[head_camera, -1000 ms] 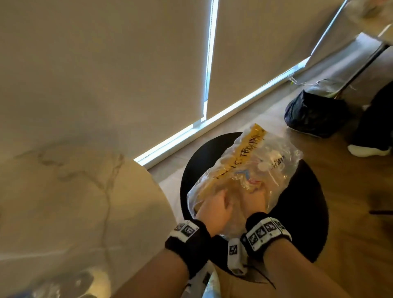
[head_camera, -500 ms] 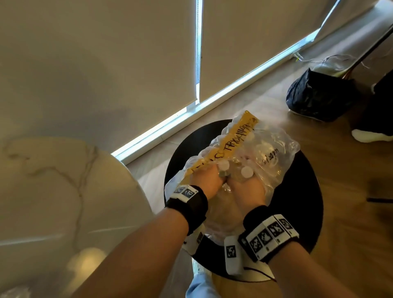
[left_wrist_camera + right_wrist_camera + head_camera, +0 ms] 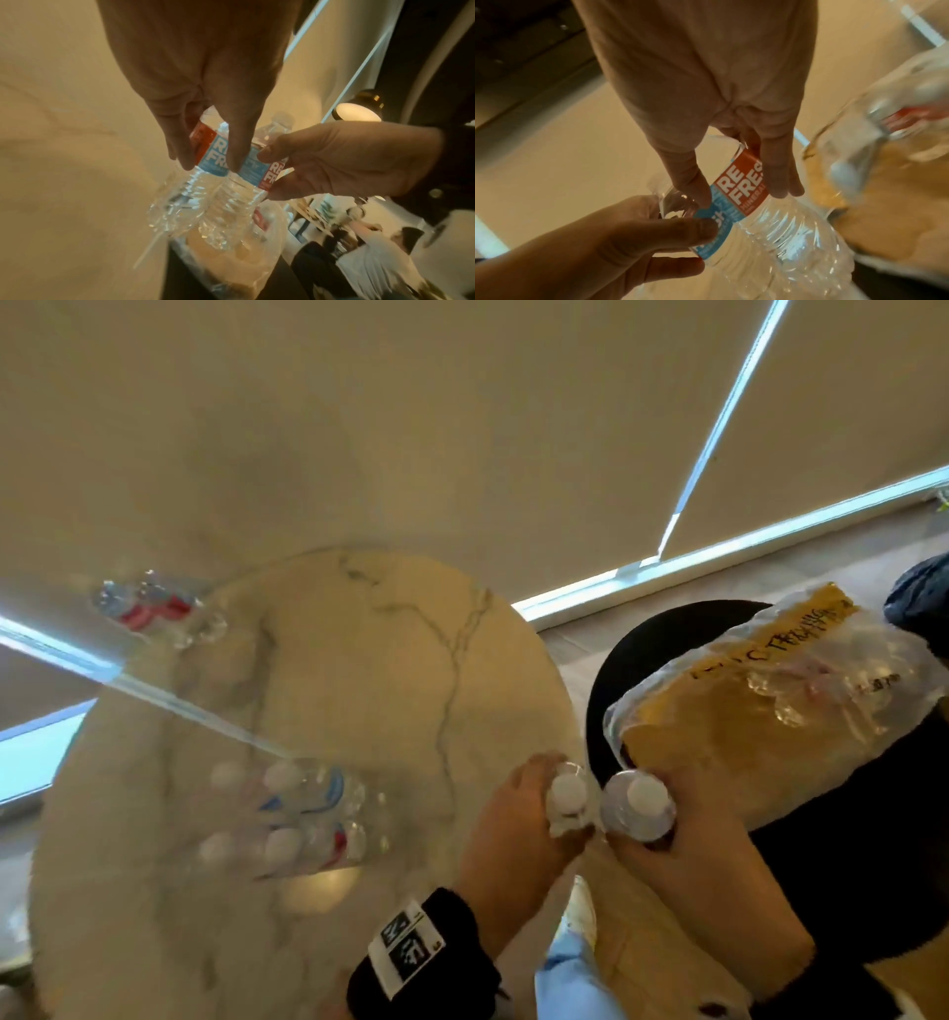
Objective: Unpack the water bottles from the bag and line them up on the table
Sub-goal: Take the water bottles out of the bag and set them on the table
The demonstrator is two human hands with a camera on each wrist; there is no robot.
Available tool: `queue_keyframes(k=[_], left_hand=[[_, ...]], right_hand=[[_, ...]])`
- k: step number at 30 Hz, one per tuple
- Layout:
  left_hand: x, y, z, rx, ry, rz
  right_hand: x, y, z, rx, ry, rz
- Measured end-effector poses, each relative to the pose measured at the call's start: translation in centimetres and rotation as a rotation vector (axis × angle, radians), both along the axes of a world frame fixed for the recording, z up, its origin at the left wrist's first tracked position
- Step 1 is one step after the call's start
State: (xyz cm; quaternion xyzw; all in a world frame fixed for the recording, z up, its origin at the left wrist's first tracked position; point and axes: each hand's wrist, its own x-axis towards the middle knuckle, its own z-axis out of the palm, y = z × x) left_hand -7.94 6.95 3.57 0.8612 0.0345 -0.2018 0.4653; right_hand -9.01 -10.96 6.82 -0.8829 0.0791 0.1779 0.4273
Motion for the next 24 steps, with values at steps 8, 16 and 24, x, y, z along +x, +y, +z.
queue_keyframes(k=[8,16,24], left_hand=[[-13.3,20.1,0.1,0.167,0.118,0.285],[-15.4,26.8,-2.1,0.138,0.054,0.449],[-17.4,27.7,-2.1,0.422,0.354,0.092]], right_hand=[[-8.1,19.6,-3.2,0.133,0.141,0.224],[-10.2,29.0,-5.0,0.016,0.046,0.084],[-9.4,25.3,-5.1,-0.002,0.207,0.331]])
